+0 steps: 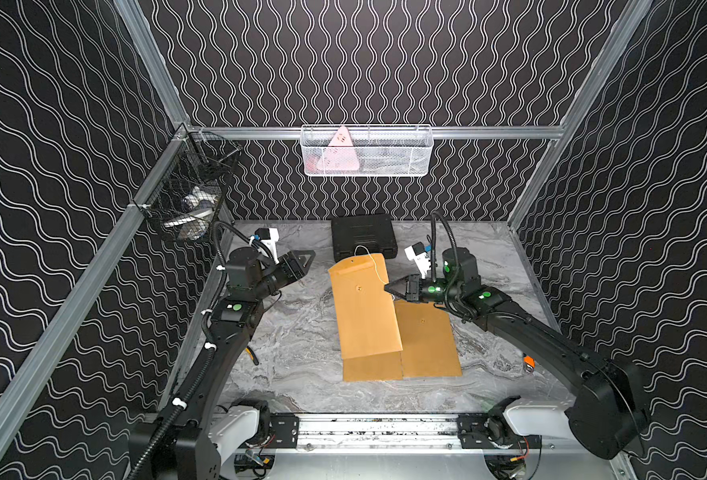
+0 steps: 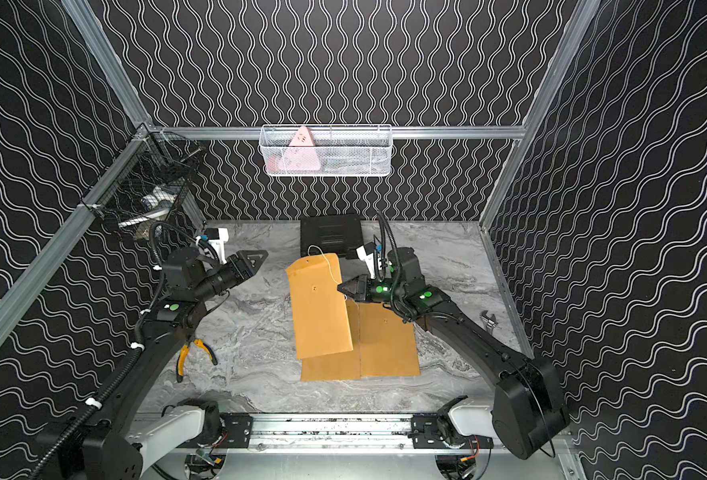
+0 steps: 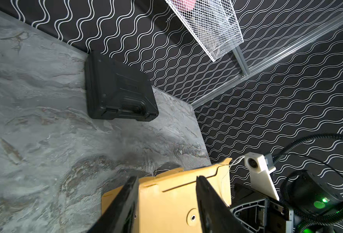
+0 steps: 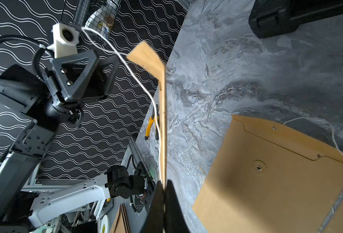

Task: Open the file bag
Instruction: Place the file bag at the center of the board.

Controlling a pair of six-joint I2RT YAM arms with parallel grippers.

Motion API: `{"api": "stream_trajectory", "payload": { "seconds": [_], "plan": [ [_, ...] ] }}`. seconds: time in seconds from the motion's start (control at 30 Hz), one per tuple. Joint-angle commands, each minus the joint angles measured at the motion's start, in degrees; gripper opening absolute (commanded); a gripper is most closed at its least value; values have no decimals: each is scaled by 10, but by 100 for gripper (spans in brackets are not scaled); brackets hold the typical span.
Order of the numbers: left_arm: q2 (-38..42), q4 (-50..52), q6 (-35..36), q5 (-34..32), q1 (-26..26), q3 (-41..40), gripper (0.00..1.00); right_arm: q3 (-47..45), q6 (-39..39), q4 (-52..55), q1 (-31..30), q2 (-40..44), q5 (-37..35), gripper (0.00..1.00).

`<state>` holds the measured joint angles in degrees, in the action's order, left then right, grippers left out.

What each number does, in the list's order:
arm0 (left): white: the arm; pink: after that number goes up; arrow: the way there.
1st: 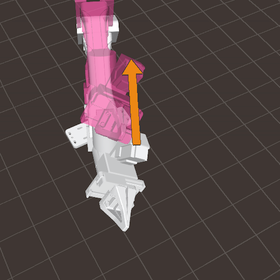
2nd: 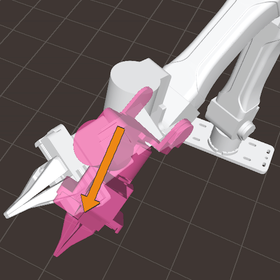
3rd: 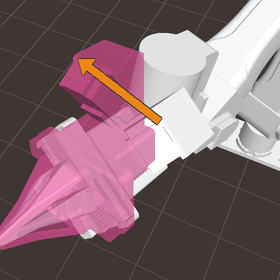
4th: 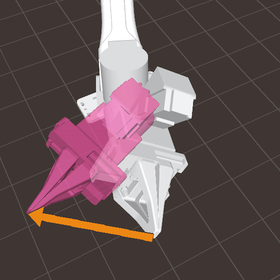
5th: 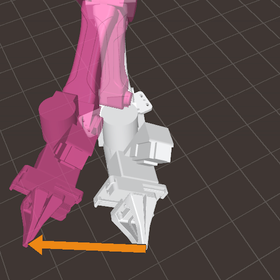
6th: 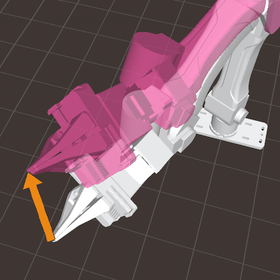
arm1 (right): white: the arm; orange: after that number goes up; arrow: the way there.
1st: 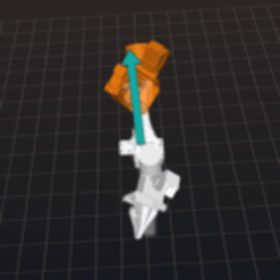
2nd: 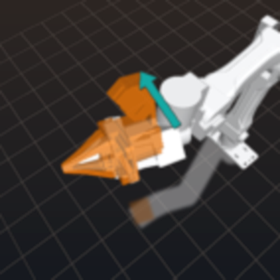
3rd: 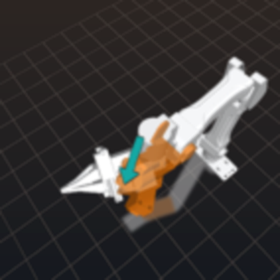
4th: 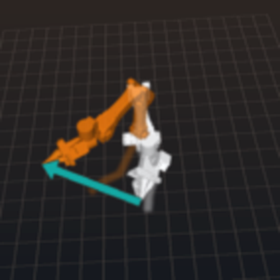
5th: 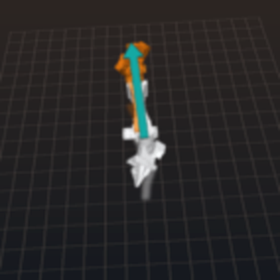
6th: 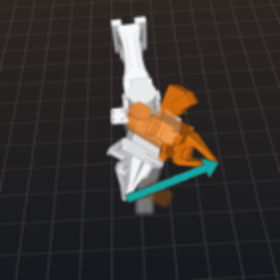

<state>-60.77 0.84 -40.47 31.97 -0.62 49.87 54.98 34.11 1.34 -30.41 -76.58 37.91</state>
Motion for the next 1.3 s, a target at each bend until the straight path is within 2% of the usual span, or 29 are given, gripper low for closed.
{"api": "stream_trajectory", "payload": {
  "seconds": [0.0, 0.27, 0.4, 0.7, 1.27],
  "plan": [
    [12, 49, 33, 20, -21, 13, 50, 5, 23, -6, -17, -8, -50, 0],
    [31, 105, 90, 7, -24, 21, 51, -15, 114, -58, -83, -46, -172, 0],
    [36, 124, 118, -1, -24, 26, 52, 2, 127, -55, -125, -84, -224, 0],
    [43, 149, 141, -9, -27, 29, 54, 18, 178, -85, -182, -153, -288, 0],
    [35, 124, 120, 24, -52, 14, 54, 44, 230, -130, -219, -254, -296, 0]
  ]
}}
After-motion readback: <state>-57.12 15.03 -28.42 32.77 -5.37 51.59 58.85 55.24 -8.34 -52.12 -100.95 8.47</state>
